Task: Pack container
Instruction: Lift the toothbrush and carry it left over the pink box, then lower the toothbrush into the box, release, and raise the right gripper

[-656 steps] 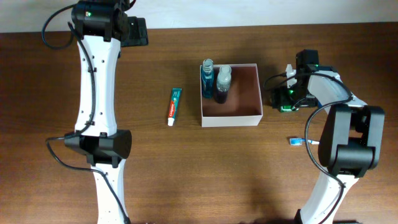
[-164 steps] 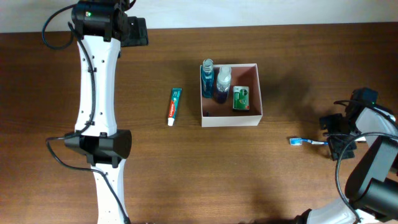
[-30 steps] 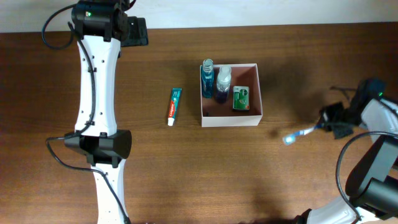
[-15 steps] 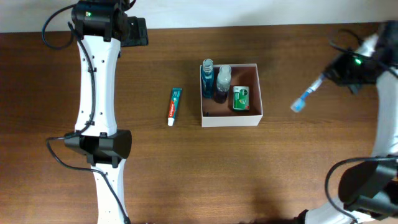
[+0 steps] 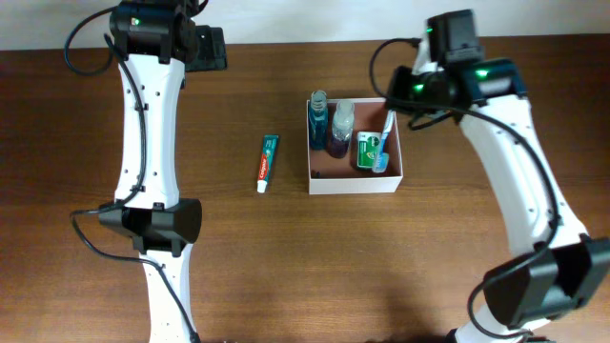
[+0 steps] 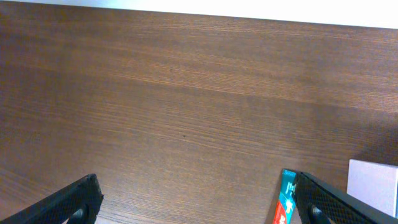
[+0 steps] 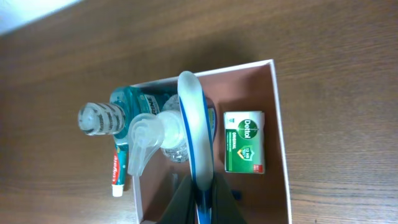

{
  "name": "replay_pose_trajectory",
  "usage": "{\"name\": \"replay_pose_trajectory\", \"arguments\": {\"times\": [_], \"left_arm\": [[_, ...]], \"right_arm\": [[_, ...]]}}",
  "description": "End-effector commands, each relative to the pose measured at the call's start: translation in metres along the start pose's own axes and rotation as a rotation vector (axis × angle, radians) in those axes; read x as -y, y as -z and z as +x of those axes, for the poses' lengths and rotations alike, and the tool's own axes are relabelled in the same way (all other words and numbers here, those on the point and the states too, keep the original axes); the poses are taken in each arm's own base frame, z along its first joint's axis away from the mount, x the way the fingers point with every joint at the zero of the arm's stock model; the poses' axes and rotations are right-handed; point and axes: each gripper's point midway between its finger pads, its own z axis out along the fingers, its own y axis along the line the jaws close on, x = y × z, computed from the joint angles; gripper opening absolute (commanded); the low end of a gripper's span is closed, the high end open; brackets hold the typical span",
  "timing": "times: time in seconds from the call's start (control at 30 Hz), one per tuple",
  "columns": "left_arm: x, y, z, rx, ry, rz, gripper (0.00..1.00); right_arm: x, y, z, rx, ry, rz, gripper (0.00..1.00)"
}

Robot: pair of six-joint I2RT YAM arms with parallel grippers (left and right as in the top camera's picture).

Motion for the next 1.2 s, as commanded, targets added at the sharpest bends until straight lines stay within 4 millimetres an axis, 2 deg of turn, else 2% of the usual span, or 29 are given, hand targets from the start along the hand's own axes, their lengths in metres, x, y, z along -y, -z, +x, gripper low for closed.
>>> {"name": "replay_pose_trajectory", "arguments": {"times": [0.0,0.17,0.33,0.73,1.03,1.17], "left_arm": [[-0.001,0.008,-0.003,0.019,0.016,0.011,0.99],[-0.001,0.008,-0.004,0.019,0.017,0.011,0.99],[-0.001,0.008,-0.003,0.019,0.016,0.011,0.99],[-0.001,0.008,-0.004,0.019,0.017,0.011,0.99],[-0.001,0.008,-0.003,0.019,0.016,0.011,0.99],[-0.001,0.008,-0.004,0.019,0.017,0.011,0.99]], "right_arm": [[0.007,-0.031,0.006,-0.03,-0.002,0.09,0.04],[0.02,-0.063,0.014,-0.075,-0.033,0.151,0.04],[0.024,-0.076,0.016,-0.085,-0.121,0.165,0.04],[0.029,-0.076,0.018,-0.067,-0.331,0.199,0.04],[0.033,-0.075,0.031,-0.117,-0.382,0.226,0.04],[0.026,-0.076,0.035,-0.144,-0.393,0.191,0.06]]}}
